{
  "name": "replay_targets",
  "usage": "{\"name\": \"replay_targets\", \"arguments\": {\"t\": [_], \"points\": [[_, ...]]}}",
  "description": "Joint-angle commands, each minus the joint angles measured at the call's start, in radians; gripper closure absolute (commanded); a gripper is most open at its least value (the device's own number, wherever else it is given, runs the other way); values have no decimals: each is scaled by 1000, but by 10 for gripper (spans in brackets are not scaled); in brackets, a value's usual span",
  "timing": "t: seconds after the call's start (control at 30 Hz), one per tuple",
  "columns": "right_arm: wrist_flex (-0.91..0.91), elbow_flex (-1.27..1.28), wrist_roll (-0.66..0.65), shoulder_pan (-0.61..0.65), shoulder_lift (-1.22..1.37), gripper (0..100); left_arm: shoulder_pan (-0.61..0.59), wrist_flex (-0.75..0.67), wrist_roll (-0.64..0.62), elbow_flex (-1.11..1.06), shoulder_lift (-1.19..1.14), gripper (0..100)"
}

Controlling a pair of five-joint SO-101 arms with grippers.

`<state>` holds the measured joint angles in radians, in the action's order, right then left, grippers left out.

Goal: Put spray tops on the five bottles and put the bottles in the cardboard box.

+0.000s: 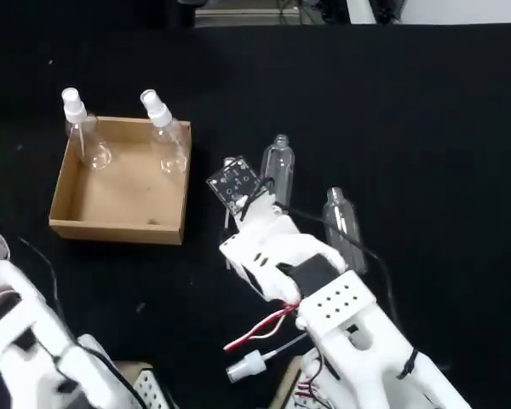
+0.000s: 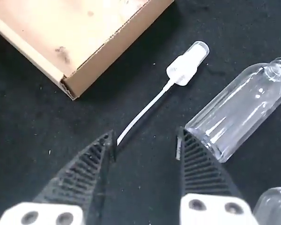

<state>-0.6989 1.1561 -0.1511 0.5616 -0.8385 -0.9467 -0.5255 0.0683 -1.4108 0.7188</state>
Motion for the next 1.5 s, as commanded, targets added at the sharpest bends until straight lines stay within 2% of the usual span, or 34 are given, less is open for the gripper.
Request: {"name": "replay_targets", "arguments": {"t": [0.0, 0.17, 0.5, 0.67, 1.03, 1.47], "points": [[25, -7, 6, 9, -19, 821, -36, -299, -12, 25, -183, 971], [25, -7, 6, 6, -19, 821, -31, -736, -12, -56, -446, 971], [20, -7, 5, 5, -19, 821, -84, -1175, -12, 22, -942, 971], [18, -7, 0, 5, -19, 821, -130, -1206, -12, 128, -1105, 971], [18, -8, -2, 5, -19, 820, -200, -1208, -14, 332, -1263, 971], [18, -8, -2, 5, -19, 819, -202, -1211, -9, 496, -1453, 968]]}}
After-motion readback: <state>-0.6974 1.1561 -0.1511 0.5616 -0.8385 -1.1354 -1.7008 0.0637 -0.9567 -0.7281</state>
